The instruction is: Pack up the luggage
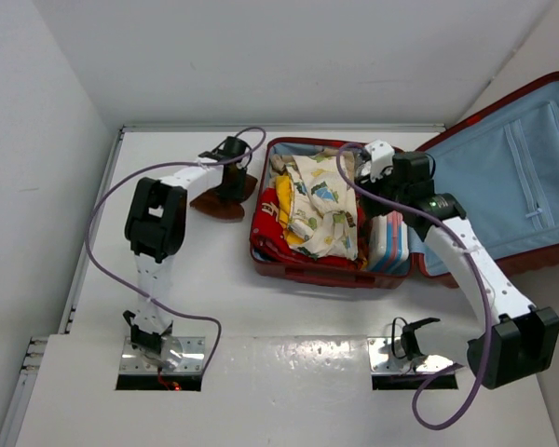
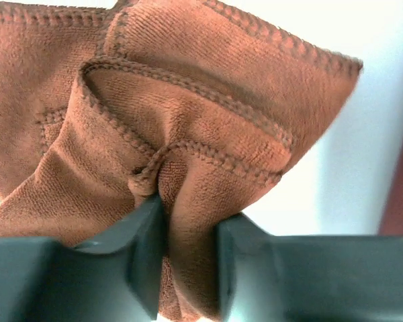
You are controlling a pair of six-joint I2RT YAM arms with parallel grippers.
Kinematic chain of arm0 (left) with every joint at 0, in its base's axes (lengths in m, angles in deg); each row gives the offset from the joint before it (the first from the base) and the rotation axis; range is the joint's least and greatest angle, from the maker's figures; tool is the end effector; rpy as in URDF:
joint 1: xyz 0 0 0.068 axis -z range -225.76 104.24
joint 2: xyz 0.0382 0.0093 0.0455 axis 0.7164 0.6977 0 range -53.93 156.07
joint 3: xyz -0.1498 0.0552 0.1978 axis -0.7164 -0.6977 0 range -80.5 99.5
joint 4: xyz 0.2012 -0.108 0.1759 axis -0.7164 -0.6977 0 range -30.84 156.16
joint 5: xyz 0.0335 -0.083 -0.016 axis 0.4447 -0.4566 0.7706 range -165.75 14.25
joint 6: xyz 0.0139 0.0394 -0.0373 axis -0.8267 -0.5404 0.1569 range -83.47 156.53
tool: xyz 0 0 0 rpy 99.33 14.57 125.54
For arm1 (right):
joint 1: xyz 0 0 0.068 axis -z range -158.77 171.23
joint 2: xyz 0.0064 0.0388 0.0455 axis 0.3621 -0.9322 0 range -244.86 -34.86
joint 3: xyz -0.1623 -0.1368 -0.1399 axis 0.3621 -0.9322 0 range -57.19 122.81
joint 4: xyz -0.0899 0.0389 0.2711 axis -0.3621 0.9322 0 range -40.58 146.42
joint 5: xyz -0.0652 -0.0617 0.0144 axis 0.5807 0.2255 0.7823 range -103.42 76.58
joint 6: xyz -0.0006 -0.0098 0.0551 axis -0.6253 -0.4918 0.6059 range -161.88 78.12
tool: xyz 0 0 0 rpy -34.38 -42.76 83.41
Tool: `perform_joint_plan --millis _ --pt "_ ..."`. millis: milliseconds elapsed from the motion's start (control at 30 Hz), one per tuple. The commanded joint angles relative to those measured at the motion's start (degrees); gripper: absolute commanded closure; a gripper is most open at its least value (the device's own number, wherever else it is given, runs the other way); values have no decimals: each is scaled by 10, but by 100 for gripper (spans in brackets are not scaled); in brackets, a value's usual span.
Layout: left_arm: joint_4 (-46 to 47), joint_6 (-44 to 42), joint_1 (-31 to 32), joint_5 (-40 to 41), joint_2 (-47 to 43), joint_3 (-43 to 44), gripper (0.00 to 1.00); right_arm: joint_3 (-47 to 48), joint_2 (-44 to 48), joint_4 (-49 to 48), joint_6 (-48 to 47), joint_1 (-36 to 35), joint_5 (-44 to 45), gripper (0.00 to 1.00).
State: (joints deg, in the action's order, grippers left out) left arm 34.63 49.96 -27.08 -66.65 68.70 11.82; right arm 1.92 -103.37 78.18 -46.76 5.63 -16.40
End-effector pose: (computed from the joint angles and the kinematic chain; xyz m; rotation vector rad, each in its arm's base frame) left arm 0.4482 -0.1451 0.1344 0.0677 2.6265 0.0187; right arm 0.2868 0.0822 0.2862 -0.4261 2.1997 0.1597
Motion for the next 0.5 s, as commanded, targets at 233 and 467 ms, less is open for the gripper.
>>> perform_joint_plan --millis 233,467 --pt "28 73 -83 -190 -61 47 96 43 48 -20 140 75 8 45" --pt "36 92 9 -196 -136 160 97 56 79 -26 176 118 52 43"
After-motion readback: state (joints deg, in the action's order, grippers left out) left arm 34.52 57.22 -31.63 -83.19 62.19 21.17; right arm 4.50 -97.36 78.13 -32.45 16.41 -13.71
